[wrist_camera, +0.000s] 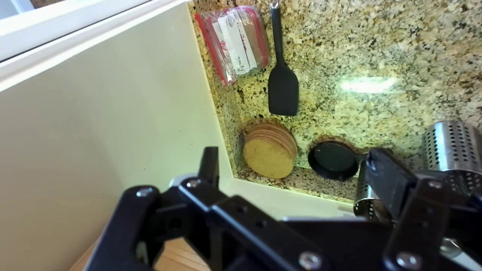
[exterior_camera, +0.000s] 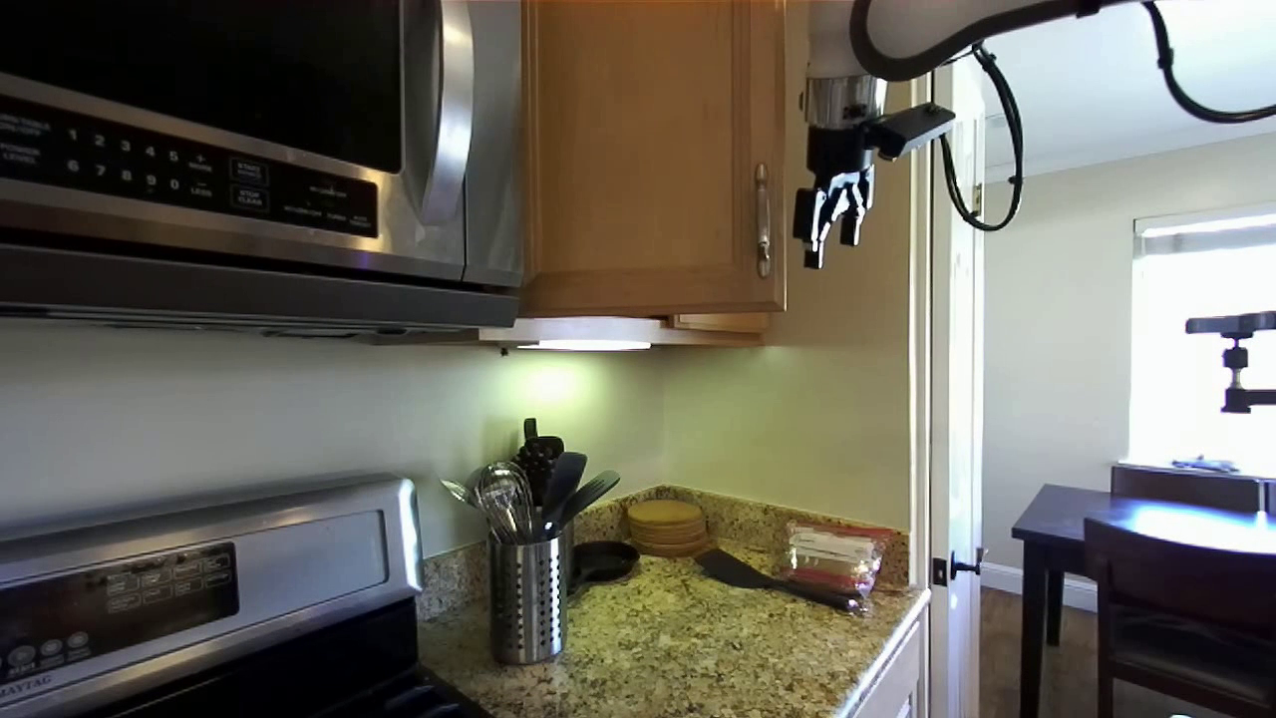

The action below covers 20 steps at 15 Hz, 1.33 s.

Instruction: Open the left door to the cupboard

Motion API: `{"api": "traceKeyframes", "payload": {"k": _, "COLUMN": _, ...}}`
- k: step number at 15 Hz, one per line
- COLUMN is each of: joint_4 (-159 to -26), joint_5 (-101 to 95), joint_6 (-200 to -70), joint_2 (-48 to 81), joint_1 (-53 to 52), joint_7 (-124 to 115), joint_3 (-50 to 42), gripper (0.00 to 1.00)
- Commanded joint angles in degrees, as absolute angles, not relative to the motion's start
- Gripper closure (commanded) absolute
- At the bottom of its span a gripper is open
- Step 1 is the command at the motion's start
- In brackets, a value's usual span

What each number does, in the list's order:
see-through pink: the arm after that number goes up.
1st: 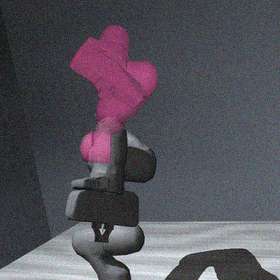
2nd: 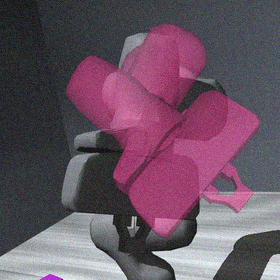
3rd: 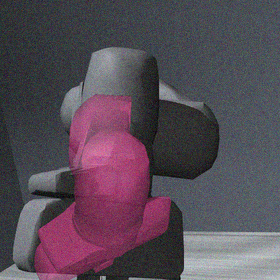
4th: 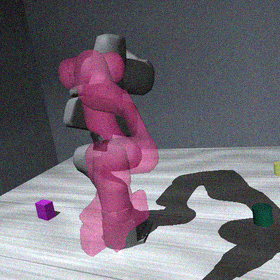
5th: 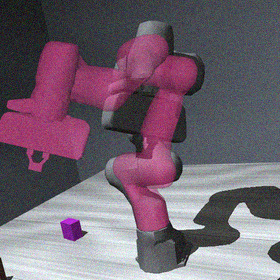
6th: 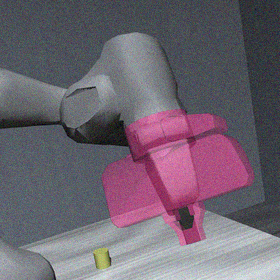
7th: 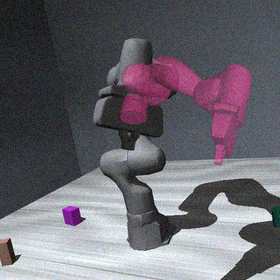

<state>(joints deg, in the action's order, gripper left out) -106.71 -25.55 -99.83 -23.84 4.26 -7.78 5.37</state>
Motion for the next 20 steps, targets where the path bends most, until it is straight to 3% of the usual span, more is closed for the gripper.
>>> {"api": "traceKeyframes", "payload": {"k": 1, "joint_4": -103.4, "joint_5": -23.6, "joint_6": -102.1, "joint_2": -19.7, "joint_1": 4.3, "joint_7": -10.2, "joint_3": 3.2, "gripper": 0.0}}
{"api": "traceKeyframes", "payload": {"k": 7, "joint_4": -100.2, "joint_5": -11.5, "joint_6": -111.8, "joint_2": -13.0, "joint_1": 2.6, "joint_7": -9.7, "joint_3": 1.5, "gripper": 0.0}}
{"api": "traceKeyframes", "payload": {"k": 20, "joint_4": -96.6, "joint_5": -0.8, "joint_6": -117.2, "joint_2": -12.0, "joint_1": -2.1, "joint_7": -2.3, "joint_3": 3.1, "gripper": 0.0}}
